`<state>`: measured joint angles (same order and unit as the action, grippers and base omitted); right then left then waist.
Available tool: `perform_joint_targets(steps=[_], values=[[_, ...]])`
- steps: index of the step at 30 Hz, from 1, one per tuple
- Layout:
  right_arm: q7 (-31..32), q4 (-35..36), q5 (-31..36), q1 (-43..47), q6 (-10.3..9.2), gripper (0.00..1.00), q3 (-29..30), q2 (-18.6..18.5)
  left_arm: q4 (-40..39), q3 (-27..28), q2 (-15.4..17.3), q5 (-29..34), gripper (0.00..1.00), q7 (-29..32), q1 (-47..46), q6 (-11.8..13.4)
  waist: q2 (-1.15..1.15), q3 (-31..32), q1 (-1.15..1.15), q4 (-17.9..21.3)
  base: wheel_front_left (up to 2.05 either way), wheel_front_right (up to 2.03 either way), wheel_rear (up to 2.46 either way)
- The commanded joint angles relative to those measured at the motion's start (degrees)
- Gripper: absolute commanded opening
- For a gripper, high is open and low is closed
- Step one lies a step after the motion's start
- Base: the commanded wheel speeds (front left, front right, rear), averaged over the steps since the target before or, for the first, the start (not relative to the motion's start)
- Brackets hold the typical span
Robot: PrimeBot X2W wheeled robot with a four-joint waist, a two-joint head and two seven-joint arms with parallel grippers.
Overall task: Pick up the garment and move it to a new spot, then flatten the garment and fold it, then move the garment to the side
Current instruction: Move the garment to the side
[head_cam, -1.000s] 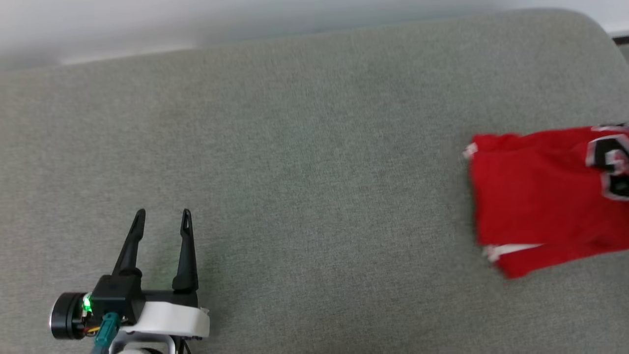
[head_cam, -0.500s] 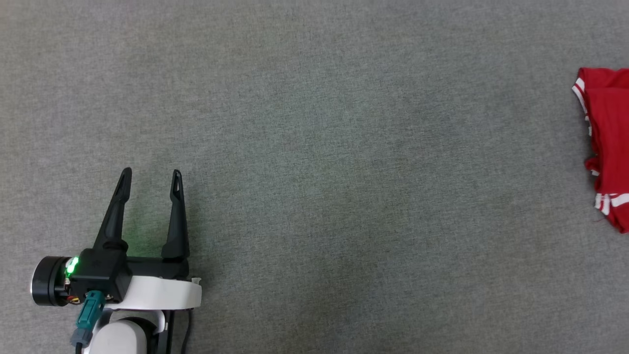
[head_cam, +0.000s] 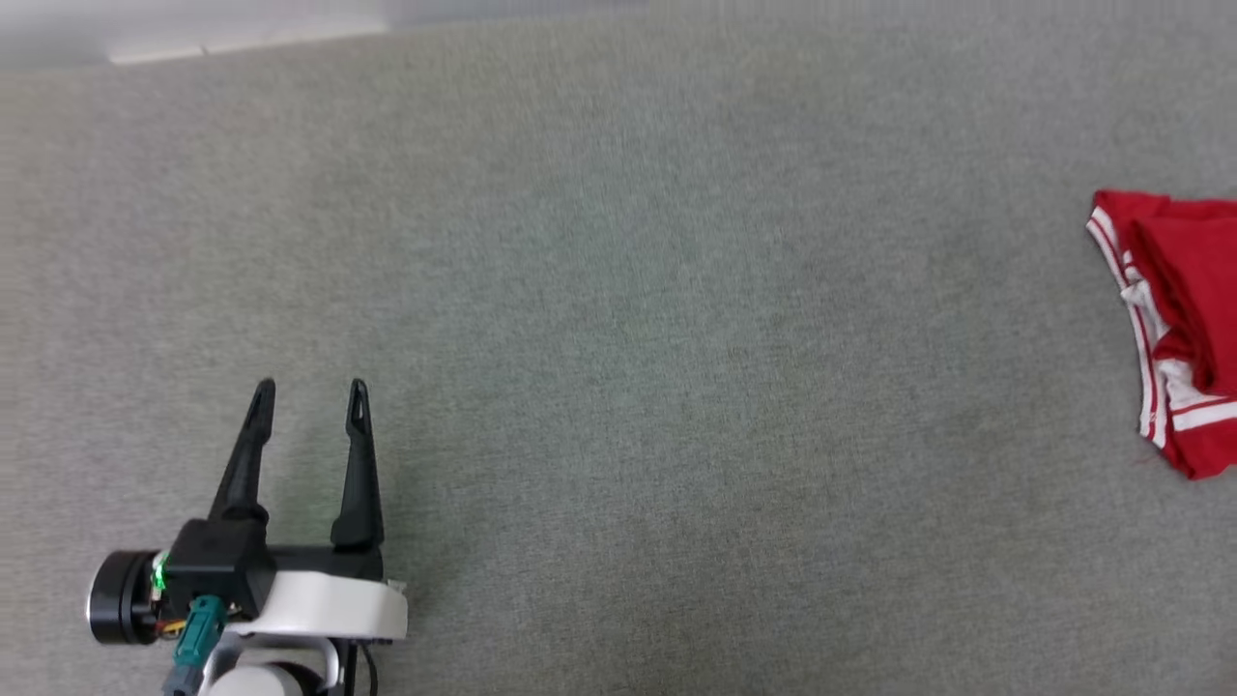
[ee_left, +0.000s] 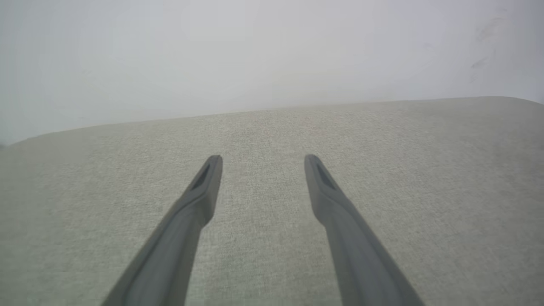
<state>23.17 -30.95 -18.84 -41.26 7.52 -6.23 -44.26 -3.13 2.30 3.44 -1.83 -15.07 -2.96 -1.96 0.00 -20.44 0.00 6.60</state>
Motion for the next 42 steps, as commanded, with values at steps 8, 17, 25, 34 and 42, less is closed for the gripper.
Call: perform_joint_targets(steps=[8,17,25,34,42], values=[[-20.8,6.8,7.6,4.1,-0.06,1.00,6.1,7.7,0.6,0.2,-0.3,-0.9,1.00,-0.1,4.6,1.3,0.00,8.6,0.00,-2.9,0.00,0.00,0.00],[-36.1,15.5,13.4,15.0,-0.06,1.00,9.5,22.4,1.6,-0.4,-0.5,-1.1,1.00,-0.1,7.8,1.9,0.00,14.7,0.00,-5.8,0.00,0.00,0.00],[-38.1,21.3,14.1,27.8,-0.06,1.00,8.9,32.4,2.6,-1.0,-0.6,-1.1,1.00,-0.1,9.7,1.8,0.00,18.1,0.00,-8.0,0.00,0.00,0.00],[-38.4,23.9,12.7,38.8,-0.06,1.00,9.2,37.5,3.9,-1.1,-0.6,-1.0,1.00,-0.1,10.9,1.5,0.00,20.7,0.00,-9.2,0.00,0.00,0.00],[-38.3,27.9,12.6,46.7,-0.06,1.00,10.9,40.3,4.3,-1.1,-0.6,-1.5,1.00,-0.1,12.0,1.1,0.00,21.9,0.00,-9.8,0.00,0.00,0.00]])
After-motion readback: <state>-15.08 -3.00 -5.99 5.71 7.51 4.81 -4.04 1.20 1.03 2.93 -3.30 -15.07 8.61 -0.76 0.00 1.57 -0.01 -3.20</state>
